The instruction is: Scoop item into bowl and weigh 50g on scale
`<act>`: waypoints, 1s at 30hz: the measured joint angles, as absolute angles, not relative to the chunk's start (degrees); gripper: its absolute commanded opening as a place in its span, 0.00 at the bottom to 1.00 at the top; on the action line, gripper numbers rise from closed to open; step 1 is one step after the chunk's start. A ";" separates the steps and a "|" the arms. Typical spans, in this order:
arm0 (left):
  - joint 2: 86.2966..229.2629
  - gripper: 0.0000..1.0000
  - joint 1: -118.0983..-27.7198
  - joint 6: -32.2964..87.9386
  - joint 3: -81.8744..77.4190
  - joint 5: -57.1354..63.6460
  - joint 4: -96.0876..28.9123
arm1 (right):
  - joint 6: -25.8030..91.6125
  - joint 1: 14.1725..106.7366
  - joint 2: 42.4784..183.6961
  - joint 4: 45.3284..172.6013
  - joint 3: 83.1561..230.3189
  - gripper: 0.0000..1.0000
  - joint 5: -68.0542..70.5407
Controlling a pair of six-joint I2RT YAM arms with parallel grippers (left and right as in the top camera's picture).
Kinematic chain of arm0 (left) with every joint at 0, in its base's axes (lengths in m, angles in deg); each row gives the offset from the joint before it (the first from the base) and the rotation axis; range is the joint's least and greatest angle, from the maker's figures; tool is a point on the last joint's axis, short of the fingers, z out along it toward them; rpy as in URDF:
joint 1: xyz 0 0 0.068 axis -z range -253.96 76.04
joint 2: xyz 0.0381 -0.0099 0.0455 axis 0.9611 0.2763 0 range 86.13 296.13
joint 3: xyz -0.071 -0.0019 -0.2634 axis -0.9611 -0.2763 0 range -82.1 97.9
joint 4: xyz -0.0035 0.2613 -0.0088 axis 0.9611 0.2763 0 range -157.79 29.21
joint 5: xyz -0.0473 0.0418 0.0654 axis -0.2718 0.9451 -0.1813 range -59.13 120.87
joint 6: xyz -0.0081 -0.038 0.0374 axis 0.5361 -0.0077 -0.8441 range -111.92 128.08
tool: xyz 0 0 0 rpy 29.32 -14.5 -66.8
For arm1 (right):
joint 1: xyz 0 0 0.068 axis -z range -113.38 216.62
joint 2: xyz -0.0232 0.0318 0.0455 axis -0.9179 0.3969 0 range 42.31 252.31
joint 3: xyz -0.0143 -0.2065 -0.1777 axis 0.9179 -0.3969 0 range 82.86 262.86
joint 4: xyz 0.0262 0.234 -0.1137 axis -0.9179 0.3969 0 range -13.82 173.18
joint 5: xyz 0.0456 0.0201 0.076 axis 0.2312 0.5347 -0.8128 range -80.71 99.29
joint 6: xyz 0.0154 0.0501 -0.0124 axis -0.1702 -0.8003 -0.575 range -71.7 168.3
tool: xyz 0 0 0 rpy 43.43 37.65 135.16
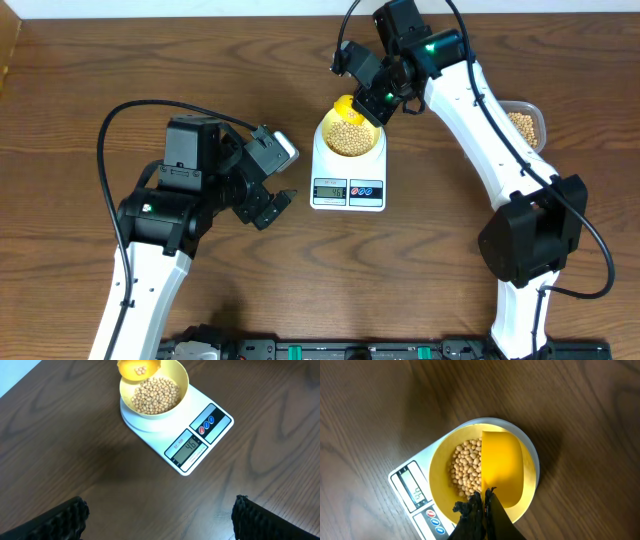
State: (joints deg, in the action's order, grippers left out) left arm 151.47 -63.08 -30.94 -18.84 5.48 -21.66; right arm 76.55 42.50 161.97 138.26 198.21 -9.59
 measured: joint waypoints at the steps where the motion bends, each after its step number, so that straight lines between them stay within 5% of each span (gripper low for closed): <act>1: 151.47 0.94 -63.08 -30.96 -18.84 5.48 -21.66 | 76.90 42.50 161.97 138.22 198.21 0.01 -9.61; 30: 151.47 0.94 -63.08 -30.96 -18.84 5.48 -21.66 | 92.33 41.89 161.97 138.09 198.21 0.01 -7.42</act>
State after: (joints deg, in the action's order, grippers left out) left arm 151.47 -63.08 -30.96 -18.84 5.48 -21.66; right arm 92.33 41.89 161.97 138.09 198.21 -7.42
